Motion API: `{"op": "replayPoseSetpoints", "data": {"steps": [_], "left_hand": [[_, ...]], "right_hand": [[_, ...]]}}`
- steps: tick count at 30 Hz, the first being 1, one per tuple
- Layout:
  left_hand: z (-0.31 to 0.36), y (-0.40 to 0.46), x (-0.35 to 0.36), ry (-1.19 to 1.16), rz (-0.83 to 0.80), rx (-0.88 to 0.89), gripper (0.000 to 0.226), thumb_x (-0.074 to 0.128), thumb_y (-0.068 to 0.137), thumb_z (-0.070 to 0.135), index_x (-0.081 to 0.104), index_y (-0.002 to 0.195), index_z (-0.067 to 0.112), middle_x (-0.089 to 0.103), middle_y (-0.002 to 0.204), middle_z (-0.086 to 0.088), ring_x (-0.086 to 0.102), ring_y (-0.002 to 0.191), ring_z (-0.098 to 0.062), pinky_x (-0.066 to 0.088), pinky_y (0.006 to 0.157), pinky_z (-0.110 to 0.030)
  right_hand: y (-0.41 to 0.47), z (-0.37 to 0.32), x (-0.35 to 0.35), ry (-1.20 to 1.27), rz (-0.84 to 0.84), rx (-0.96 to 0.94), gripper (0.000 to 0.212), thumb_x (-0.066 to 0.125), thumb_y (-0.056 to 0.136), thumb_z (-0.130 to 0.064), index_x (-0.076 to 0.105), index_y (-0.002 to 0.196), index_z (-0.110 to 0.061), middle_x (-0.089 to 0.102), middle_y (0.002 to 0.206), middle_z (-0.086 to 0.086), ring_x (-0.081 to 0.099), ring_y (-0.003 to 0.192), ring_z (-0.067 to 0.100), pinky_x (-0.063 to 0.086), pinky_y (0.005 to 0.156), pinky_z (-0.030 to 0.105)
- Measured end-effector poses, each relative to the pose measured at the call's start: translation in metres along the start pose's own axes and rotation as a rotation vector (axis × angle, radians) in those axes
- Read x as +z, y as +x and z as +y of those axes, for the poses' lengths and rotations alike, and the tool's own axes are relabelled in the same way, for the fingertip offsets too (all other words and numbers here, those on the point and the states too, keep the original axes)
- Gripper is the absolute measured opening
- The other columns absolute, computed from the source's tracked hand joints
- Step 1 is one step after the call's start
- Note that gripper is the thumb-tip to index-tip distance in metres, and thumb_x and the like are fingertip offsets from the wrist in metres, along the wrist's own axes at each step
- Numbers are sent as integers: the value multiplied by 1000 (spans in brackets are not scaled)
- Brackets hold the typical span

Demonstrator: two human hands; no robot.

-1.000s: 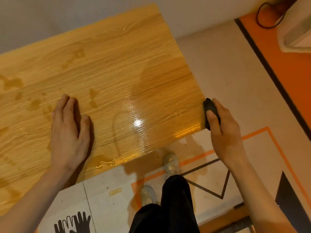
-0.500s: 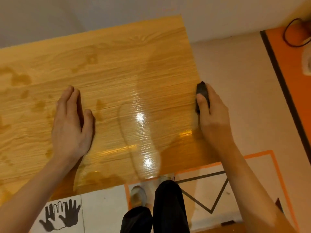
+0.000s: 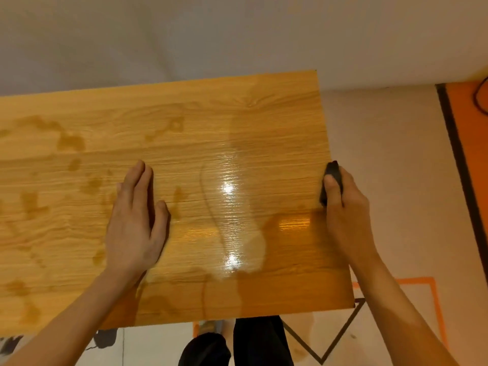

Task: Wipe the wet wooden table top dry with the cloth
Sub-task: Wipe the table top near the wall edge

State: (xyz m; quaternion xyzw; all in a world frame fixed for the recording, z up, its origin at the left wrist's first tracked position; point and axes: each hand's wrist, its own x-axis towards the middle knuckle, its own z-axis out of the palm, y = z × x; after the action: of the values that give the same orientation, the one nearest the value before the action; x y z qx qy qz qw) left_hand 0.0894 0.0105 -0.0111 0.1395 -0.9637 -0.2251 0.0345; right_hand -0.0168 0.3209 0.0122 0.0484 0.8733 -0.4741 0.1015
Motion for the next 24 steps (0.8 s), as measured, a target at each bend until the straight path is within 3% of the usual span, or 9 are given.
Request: {"op": "replayPoseSetpoints", "data": {"steps": [4, 8, 10, 12, 14, 18, 21, 24], "left_hand": [[1, -2, 1, -2, -3, -6, 60, 38, 104, 30, 30, 158, 5, 24, 167, -5, 20, 156, -18, 28, 121, -57], [2, -2, 0, -13, -6, -15, 60, 38, 104, 31, 30, 158, 6, 24, 167, -4, 19, 156, -17, 28, 121, -57], [2, -2, 0, -16, -9, -15, 60, 38, 104, 33, 30, 158, 7, 24, 167, -3, 20, 156, -18, 29, 120, -58], [2, -2, -1, -18, -10, -14, 61, 37, 104, 34, 30, 158, 7, 24, 167, -4, 21, 156, -19, 30, 119, -58], [2, -2, -1, -17, -9, -15, 63, 36, 103, 35, 29, 158, 6, 25, 167, -5, 22, 155, -21, 30, 119, -59], [4, 0, -2, -6, -5, -22, 63, 38, 102, 33, 30, 157, 4, 27, 166, -8, 24, 154, -26, 30, 120, -59], [4, 2, -1, 3, -13, -25, 63, 38, 102, 33, 31, 157, 2, 27, 166, -10, 24, 154, -27, 30, 119, -59], [4, 1, -1, 16, -23, -37, 63, 35, 103, 35, 29, 158, 4, 25, 167, -8, 21, 156, -24, 30, 119, -58]], "right_hand": [[74, -18, 11, -86, -3, -52, 28, 34, 106, -27, 53, 121, -14, 56, 101, -4, 51, 87, 11, 31, 66, 18], [130, -35, 21, -160, 45, -44, 36, 33, 105, -29, 55, 118, -3, 55, 100, 3, 48, 87, 15, 25, 58, 21], [124, -36, 20, -112, 47, -40, 34, 35, 105, -30, 55, 119, -6, 56, 102, 0, 52, 90, 14, 33, 57, 13], [88, -26, 13, -73, 29, -38, 31, 36, 105, -32, 53, 125, -14, 60, 110, -2, 55, 96, 12, 37, 71, 3], [33, -5, 6, -75, 10, -8, 34, 35, 104, -37, 49, 131, -22, 60, 118, -4, 57, 100, 8, 44, 85, 18], [-43, 13, -1, -165, 9, 149, 53, 27, 98, -56, 36, 143, -29, 52, 128, -10, 49, 105, 4, 36, 86, 22], [-13, 6, 3, -163, 21, 79, 42, 32, 102, -44, 44, 137, -26, 55, 129, -5, 52, 110, 10, 40, 90, 27], [45, -12, 13, -171, 62, -28, 29, 37, 104, -30, 51, 127, -20, 57, 120, -4, 52, 103, 11, 37, 82, 26]]}}
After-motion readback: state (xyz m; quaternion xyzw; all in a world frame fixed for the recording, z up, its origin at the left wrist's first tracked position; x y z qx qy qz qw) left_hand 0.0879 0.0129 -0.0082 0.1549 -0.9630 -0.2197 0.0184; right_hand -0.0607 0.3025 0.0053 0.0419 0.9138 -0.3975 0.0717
